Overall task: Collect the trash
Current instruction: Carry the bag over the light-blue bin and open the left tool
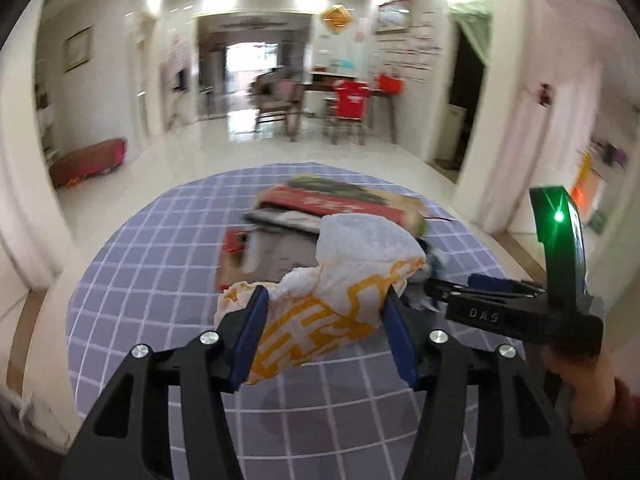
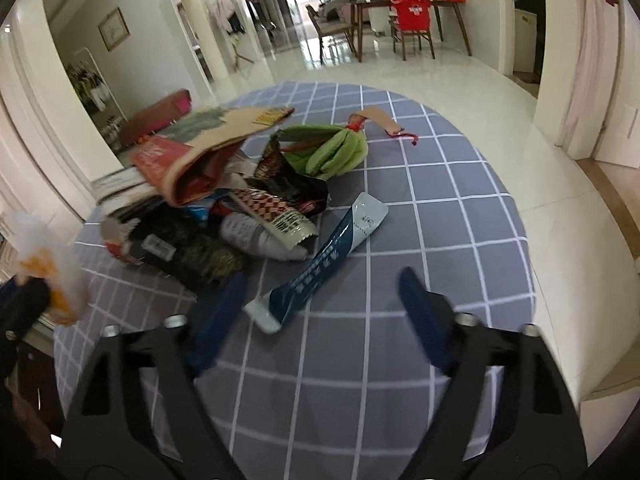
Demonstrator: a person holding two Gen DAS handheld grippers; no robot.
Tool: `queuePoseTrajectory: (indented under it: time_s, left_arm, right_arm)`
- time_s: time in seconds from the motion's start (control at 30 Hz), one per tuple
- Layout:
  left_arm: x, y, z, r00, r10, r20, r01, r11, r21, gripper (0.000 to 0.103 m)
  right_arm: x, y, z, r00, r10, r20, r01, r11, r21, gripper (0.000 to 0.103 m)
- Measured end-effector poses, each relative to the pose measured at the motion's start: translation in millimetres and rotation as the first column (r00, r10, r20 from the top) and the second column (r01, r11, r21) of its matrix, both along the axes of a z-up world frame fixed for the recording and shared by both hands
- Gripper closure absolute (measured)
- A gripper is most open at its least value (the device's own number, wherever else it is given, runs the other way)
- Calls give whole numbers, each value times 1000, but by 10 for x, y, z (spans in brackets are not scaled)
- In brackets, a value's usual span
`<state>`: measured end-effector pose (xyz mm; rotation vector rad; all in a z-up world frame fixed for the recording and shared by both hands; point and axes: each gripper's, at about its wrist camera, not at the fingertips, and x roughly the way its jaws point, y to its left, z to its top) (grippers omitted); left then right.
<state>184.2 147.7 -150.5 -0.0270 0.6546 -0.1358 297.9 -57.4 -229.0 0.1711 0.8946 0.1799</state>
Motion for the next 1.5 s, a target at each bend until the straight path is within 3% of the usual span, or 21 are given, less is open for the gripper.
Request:
queuePoseTrajectory:
  time_s: [0.07, 0.17, 0.2, 0.27, 0.5, 0.6, 0.73, 0.87, 1.07, 1.17, 1.23, 1.27, 1.37, 1.5]
  left_arm:
    - [44, 41, -7, 999, 34, -14, -34, 999, -6, 47]
    - [30, 84, 18, 999, 50, -21, -50, 999, -15, 47]
    - [27, 70, 36, 998, 55, -17, -55, 998, -15, 47]
    - [0, 56, 66, 998, 55, -15, -55, 998, -19, 47]
    - [-72, -213, 165, 1000, 18, 15, -18, 1000, -22, 47]
    - [-130, -435, 232, 1000, -18, 24, 19, 1000, -24, 47]
    - [-149, -900, 254, 994, -113, 8, 113, 993, -41, 47]
    - [-101, -1546, 195, 974, -228, -18, 227, 973, -45, 47]
    - [67, -2652, -116, 915, -392, -94, 390, 920, -40, 47]
    - [178, -3082, -266, 890, -439, -125, 439, 898, -30, 47]
    - [260, -3318, -375, 873, -463, -156, 466, 885, -20, 47]
    - [267, -3380, -428, 866, -471, -166, 475, 880, -18, 47]
    - [344, -3649, -580, 841, -497, -213, 507, 862, -13, 47]
    - [392, -3847, -759, 827, -504, -250, 518, 856, -13, 47]
  right_arm:
    - [51, 42, -6, 1000, -5, 1, 5, 999, -50, 43]
    - [75, 58, 0, 1000, -2, -7, 1, 994, -111, 86]
    - [64, 48, -1, 1000, 6, -6, -7, 993, -119, 90]
    - [10, 3, 3, 1000, 26, -6, -26, 994, -106, 92]
    - [-387, -352, 15, 998, 56, 3, -56, 994, 94, 95]
    - [-616, -602, 97, 998, 44, 41, -50, 983, 176, 95]
    - [-974, -1128, 214, 995, -41, 86, 22, 977, 211, 95]
    - [-1330, -1714, 164, 984, -159, 80, 142, 972, 188, 95]
    - [-1589, -2493, -202, 950, -313, 2, 308, 937, 166, 95]
    - [-1583, -2799, -406, 934, -357, 0, 350, 917, 193, 91]
    - [-1528, -2980, -608, 931, -364, -17, 360, 910, 205, 66]
    - [-1528, -3051, -678, 924, -381, -33, 380, 906, 188, 30]
    - [-1567, -3231, -838, 905, -421, -65, 426, 884, 191, 27]
    - [-1731, -3401, -854, 882, -468, -61, 470, 860, 196, 27]
